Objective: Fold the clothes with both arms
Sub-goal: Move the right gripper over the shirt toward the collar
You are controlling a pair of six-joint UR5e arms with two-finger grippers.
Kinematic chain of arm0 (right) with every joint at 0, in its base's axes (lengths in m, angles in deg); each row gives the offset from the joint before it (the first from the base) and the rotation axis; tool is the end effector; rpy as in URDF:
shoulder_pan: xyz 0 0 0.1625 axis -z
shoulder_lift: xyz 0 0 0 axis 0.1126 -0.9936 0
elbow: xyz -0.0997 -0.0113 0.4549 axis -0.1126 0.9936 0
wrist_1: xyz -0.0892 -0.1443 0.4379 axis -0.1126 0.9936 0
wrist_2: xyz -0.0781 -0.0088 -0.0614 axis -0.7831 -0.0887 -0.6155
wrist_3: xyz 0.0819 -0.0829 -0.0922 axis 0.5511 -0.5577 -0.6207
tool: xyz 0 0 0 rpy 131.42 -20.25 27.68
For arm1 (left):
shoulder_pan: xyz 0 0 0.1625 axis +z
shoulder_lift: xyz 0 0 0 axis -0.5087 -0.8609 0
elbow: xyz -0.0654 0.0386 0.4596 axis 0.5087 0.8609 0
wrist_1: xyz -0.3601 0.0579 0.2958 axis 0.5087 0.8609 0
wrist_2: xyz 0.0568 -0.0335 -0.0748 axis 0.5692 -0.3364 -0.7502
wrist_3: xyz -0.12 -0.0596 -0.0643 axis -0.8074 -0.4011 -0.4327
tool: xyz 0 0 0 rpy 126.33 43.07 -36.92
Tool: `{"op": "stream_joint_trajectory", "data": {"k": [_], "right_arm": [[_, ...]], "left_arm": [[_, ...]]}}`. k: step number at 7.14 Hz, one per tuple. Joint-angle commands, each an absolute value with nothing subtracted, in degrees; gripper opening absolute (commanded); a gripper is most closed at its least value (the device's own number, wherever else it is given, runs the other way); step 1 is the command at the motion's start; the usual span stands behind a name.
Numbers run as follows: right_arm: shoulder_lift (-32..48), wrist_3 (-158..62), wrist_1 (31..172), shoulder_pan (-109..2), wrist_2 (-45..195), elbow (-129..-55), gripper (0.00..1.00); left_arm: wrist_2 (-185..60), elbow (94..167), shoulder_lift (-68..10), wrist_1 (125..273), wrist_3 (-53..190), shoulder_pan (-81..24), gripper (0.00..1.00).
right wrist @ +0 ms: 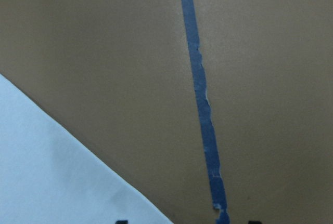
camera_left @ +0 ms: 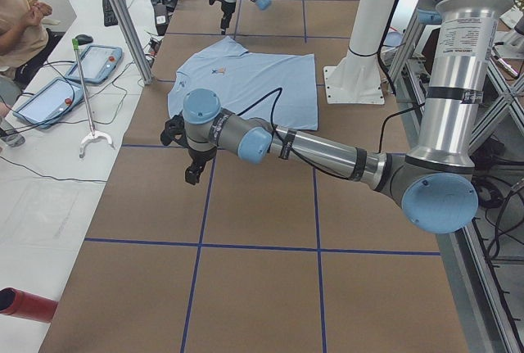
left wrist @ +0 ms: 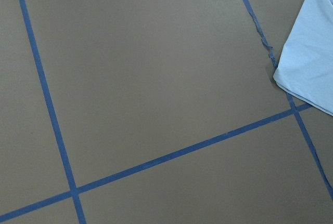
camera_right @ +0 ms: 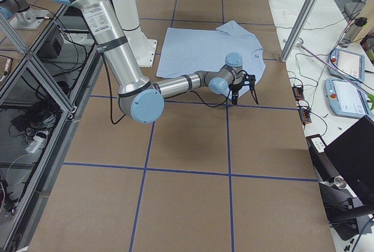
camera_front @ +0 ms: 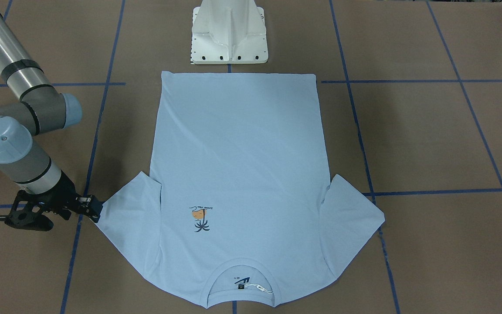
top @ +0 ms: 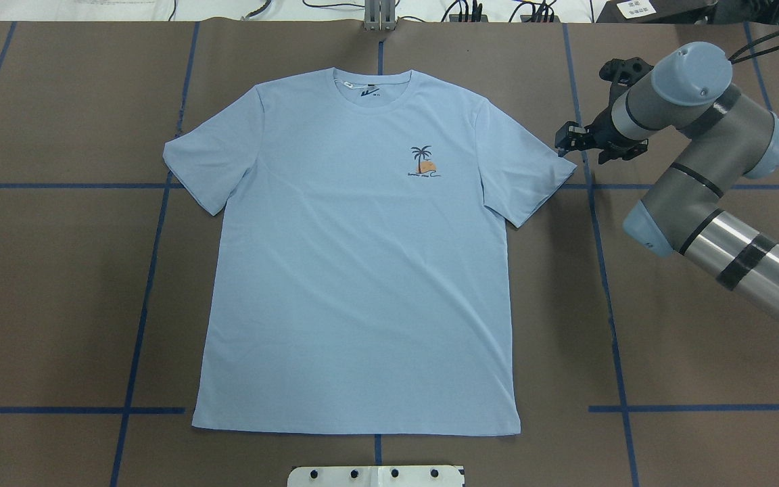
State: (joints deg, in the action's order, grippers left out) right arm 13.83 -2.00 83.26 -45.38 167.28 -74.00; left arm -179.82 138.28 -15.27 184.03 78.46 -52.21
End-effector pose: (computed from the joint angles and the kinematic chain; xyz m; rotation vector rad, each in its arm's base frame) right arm -0.4468 -0.6816 0.5235 0.1425 -0.8321 0.2348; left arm 0.0562 -0.6138 0.5559 0.3416 0.8789 0.2394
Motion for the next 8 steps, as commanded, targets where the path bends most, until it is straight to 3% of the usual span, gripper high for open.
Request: {"op": "stream_joint_trajectory", "data": {"k": [1,2,5,8], "right_arm": [[13.9,-1.8,83.2,-44.7,167.3,-73.2,0.53],[14.0,-1.7,83.2,-44.6,167.6,-73.2,0.01],[15.1,-1.8,83.2,-44.6,168.0,-73.4,0.00],[21.3,3.1,83.4,-42.5,167.5,-73.9,0.00]], "left_arm": [[-179.9,138.3,-15.2,184.1,78.5,-52.3,0.99],[-179.9,138.5,-14.6,184.1,78.6,-52.3,0.99],[-179.9,138.3,-13.6,186.2,78.6,-52.3,0.99],[-180.0,138.5,-13.6,186.7,78.6,-52.2,0.99]]}}
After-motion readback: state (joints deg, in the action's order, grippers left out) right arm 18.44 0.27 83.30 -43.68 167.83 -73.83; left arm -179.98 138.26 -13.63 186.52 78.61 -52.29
